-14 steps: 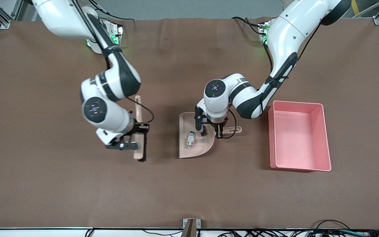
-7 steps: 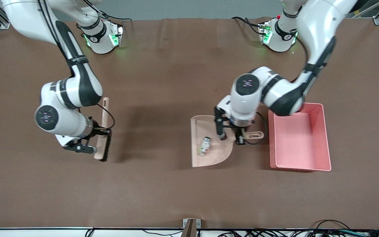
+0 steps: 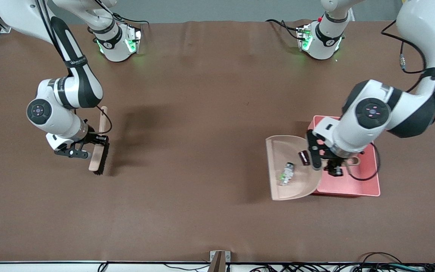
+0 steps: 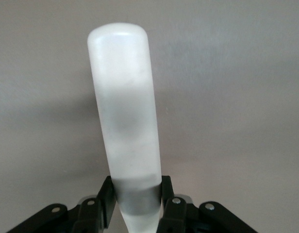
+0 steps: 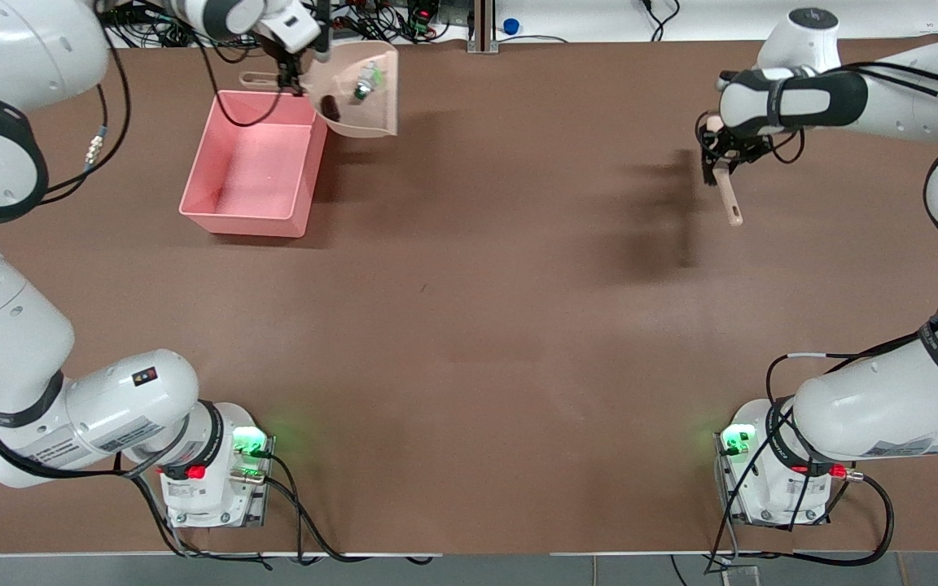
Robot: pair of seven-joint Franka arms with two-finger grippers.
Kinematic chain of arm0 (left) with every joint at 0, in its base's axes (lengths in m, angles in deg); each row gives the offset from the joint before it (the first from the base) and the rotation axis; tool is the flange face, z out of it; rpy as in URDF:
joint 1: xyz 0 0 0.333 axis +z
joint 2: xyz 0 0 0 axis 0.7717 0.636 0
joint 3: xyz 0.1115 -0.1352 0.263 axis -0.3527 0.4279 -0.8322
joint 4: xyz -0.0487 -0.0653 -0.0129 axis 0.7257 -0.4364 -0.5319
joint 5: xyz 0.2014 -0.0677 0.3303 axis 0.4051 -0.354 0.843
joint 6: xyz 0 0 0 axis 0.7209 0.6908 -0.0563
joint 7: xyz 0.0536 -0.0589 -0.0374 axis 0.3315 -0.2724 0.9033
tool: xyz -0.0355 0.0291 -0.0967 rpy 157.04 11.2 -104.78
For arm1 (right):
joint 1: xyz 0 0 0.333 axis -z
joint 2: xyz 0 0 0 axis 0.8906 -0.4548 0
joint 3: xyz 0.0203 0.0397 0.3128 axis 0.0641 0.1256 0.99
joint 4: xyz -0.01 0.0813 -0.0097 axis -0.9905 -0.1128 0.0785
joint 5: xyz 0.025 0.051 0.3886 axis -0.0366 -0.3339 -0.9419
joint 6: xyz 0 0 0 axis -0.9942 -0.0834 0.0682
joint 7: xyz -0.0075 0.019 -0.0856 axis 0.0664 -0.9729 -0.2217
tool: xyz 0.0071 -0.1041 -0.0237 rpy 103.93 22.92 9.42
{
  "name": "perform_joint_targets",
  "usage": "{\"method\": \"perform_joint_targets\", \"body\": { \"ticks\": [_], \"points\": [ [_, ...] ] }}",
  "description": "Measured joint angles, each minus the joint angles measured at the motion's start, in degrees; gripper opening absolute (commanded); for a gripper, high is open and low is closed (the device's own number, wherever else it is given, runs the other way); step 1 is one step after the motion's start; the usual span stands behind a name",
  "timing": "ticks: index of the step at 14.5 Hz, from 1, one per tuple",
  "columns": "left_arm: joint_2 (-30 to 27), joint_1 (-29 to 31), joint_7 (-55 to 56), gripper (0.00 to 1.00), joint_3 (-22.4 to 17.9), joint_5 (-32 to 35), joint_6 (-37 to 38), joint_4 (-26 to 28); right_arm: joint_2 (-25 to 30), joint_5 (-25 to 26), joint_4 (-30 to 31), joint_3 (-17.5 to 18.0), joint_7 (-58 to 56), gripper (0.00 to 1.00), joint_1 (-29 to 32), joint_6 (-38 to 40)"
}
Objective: Clean e-waste and dump in bin
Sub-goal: 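Carry the dustpan over the pink bin with the left gripper while the right withdraws, then tilt the dustpan to dump the e-waste into the bin while the right lowers the brush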
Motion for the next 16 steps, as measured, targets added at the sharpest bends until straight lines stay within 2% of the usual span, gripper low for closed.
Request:
{"method": "perform_joint_targets", "body": {
  "ticks": [5, 8, 13, 16],
  "points": [
    [-2.16, 8.13, -7.48, 0.02, 0.12, 3.34, 0.74, 0.77, 0.13, 0.05, 3.08, 0.0, -1.61, 0.08, 2.43, -3.97],
    [-2.2, 9.77, -9.04, 0.03, 0.14, 3.39, 0.73, 0.82, -0.2, 0.06, 3.62, 0.01, -1.67, 0.27, 2.83, -4.26],
    [-2.25, 9.26, -9.04, 0.02, 0.51, 3.47, 0.73, 0.83, -1.94, 0.09, 3.73, 0.01, -1.79, 0.39, 2.96, -5.29],
    [-2.26, 9.27, -9.04, 0.02, 0.51, 3.48, 0.73, 0.83, -2.41, 0.09, 3.73, 0.03, -1.84, 0.54, 2.97, -5.39]
  ]
}}
